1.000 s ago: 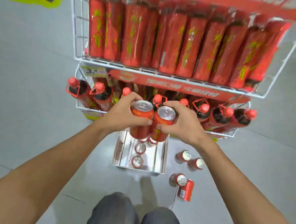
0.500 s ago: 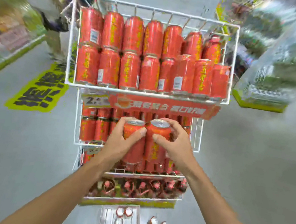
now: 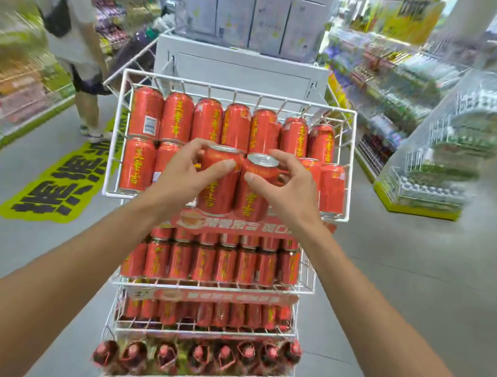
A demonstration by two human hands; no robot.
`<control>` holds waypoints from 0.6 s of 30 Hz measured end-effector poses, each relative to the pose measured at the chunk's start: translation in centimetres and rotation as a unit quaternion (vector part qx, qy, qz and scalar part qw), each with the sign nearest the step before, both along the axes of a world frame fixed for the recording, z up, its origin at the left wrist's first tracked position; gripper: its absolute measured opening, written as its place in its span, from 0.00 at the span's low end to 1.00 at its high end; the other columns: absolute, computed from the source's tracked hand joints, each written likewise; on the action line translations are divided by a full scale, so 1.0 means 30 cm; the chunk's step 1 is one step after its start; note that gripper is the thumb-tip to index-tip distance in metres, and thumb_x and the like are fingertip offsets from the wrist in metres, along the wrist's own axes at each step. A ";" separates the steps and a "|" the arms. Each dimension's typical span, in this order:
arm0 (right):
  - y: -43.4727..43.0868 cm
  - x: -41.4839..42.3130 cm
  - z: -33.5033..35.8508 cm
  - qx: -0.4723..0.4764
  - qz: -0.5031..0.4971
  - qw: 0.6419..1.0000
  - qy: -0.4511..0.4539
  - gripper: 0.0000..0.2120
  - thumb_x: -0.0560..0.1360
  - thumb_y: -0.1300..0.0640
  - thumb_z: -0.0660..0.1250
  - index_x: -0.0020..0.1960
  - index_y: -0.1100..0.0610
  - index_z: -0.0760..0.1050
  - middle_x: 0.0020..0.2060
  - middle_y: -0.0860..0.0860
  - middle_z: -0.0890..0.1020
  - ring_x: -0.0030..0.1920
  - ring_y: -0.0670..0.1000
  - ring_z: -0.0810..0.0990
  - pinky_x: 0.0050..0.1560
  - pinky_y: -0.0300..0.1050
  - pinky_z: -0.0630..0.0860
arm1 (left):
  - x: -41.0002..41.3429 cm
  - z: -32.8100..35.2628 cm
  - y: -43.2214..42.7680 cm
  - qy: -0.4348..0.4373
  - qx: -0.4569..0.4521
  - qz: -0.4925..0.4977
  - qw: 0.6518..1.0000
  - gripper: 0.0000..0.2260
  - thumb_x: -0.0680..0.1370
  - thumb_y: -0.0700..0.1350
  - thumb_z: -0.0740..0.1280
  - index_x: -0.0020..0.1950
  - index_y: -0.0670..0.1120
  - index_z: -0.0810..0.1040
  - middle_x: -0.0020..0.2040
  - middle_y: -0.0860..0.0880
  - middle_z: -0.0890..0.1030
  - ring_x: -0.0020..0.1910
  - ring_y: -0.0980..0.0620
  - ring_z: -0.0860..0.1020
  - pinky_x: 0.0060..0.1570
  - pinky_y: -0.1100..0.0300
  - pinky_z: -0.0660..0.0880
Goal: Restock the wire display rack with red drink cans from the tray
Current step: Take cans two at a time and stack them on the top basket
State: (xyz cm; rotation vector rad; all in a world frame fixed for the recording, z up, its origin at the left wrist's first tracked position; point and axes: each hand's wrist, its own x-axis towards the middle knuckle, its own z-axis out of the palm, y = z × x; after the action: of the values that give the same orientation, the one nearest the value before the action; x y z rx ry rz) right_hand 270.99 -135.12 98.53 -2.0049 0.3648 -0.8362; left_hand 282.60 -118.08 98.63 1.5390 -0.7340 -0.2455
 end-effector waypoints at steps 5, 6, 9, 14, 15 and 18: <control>-0.031 0.122 0.041 -0.079 -0.021 0.997 0.017 0.32 0.68 0.42 0.81 0.68 0.54 0.79 0.60 0.47 0.85 0.60 0.46 0.82 0.63 0.45 0.80 | 0.099 0.011 -0.029 0.010 0.019 0.078 0.997 0.26 0.70 0.59 0.80 0.63 0.48 0.80 0.58 0.45 0.86 0.60 0.45 0.83 0.62 0.46 0.80; -0.035 0.134 0.035 -0.092 -0.028 0.995 0.026 0.33 0.68 0.42 0.80 0.68 0.54 0.79 0.60 0.48 0.85 0.61 0.47 0.82 0.64 0.46 0.79 | 0.108 0.002 -0.037 0.016 0.024 0.091 0.995 0.29 0.68 0.60 0.81 0.63 0.48 0.81 0.58 0.46 0.86 0.61 0.46 0.83 0.62 0.47 0.80; -0.047 0.142 0.019 -0.134 -0.031 0.990 0.035 0.32 0.70 0.42 0.79 0.69 0.55 0.79 0.60 0.48 0.85 0.60 0.47 0.82 0.63 0.42 0.79 | 0.125 -0.043 -0.058 0.043 0.023 0.097 0.994 0.24 0.70 0.55 0.81 0.61 0.46 0.82 0.55 0.47 0.86 0.58 0.47 0.85 0.46 0.59 0.82; -0.060 0.131 0.001 -0.206 -0.015 0.978 0.040 0.32 0.72 0.42 0.77 0.70 0.59 0.79 0.64 0.53 0.84 0.65 0.51 0.81 0.67 0.44 0.76 | 0.131 -0.067 -0.059 0.031 0.047 0.110 0.992 0.23 0.70 0.56 0.81 0.60 0.47 0.83 0.52 0.49 0.87 0.53 0.51 0.86 0.42 0.61 0.79; -0.063 0.132 -0.007 -0.223 -0.012 0.974 0.042 0.33 0.72 0.42 0.77 0.70 0.59 0.78 0.64 0.54 0.84 0.66 0.53 0.81 0.69 0.46 0.75 | 0.135 -0.064 -0.058 0.027 0.054 0.110 0.992 0.24 0.69 0.57 0.81 0.60 0.47 0.83 0.51 0.49 0.87 0.53 0.50 0.86 0.43 0.60 0.79; -0.072 0.133 -0.023 -0.274 -0.005 0.960 0.051 0.33 0.74 0.43 0.76 0.71 0.61 0.78 0.64 0.56 0.84 0.65 0.54 0.81 0.68 0.45 0.74 | 0.138 -0.045 -0.056 0.017 0.084 0.102 0.991 0.22 0.69 0.57 0.82 0.59 0.49 0.84 0.50 0.51 0.87 0.51 0.53 0.86 0.43 0.60 0.79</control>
State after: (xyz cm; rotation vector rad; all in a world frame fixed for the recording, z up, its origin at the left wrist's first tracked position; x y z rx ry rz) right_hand 274.98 -137.29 97.84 -2.5684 0.2120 -0.9103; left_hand 286.74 -119.76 97.29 1.7521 -0.5340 -0.1843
